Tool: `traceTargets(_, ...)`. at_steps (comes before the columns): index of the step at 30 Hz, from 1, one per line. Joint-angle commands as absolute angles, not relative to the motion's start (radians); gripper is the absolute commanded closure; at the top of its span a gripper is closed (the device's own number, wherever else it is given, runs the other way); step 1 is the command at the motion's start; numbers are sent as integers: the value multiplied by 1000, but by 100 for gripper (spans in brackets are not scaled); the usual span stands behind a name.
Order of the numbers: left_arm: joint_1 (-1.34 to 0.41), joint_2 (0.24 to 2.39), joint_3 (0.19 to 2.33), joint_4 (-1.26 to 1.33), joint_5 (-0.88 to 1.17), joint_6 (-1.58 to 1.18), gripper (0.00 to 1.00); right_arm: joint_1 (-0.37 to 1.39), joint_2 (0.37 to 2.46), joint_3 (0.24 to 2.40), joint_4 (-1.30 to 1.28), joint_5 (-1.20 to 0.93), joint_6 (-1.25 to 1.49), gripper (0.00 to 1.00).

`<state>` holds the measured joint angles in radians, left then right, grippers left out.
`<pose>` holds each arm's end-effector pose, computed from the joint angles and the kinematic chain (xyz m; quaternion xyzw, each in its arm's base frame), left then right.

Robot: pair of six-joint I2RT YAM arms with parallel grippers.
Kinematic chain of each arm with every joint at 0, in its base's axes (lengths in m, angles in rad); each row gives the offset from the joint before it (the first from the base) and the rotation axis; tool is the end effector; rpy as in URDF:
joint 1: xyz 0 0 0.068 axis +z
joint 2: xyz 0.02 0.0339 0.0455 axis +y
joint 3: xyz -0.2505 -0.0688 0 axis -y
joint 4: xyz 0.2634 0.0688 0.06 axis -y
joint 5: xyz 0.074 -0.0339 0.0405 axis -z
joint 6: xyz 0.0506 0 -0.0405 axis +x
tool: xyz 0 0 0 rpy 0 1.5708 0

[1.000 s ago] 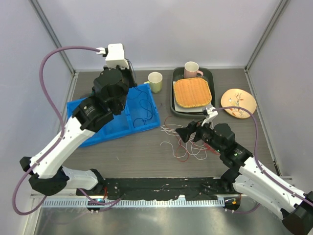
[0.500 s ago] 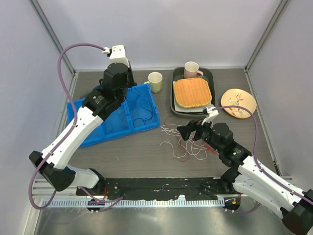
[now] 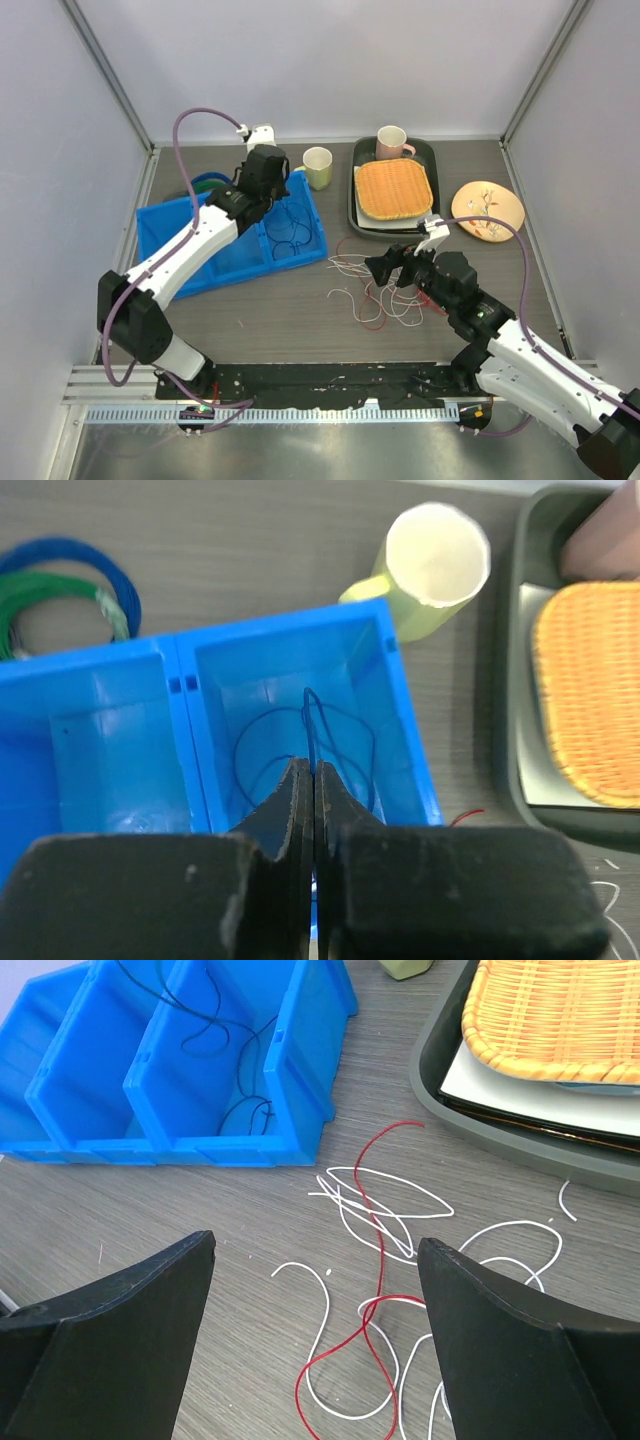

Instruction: Untangle the cables

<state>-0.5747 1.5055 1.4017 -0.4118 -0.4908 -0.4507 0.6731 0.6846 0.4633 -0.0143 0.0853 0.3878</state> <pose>0.3278 -0.1839 0.3374 -0.0701 0.8441 -0.0566 0.5285 0.1724 0.1320 0.2436 -0.0854 0.7804 0.2840 0.5505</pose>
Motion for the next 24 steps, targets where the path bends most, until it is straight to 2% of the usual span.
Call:
traceTargets(1,-546,1572,1358,-348,-422,-548,100,678,669,477,6,123,393,12)
traceTargets(4,-541,1617,1380,-374,-408,-558,99,677,666,477,8,129,394,12)
traceTargets(8,-541,1655,1399,-425,-362,-558,81,678,661,479,-20,155,397,12)
traceTargets(9,-541,1652,1402,-429,-348,-554,56,678,663,480,-26,172,400,12)
traceTargets(11,-543,1640,1405,-448,-324,-549,35,678,664,482,-31,186,405,11)
traceTargets(12,-543,1622,1413,-459,-324,-551,21,678,670,485,-35,198,408,11)
traceTargets(14,-542,1596,1414,-482,-315,-554,12,678,681,491,-44,212,413,11)
traceTargets(15,-541,1566,1410,-486,-307,-555,1,678,692,494,-55,218,414,11)
traceTargets(19,-549,1468,1373,-491,-212,-539,0,678,735,511,-75,256,416,11)
traceTargets(21,-575,1396,1323,-491,-112,-522,0,678,771,514,-95,278,426,11)
traceTargets(24,-664,1312,1191,-434,-69,-497,0,680,810,529,-164,330,475,11)
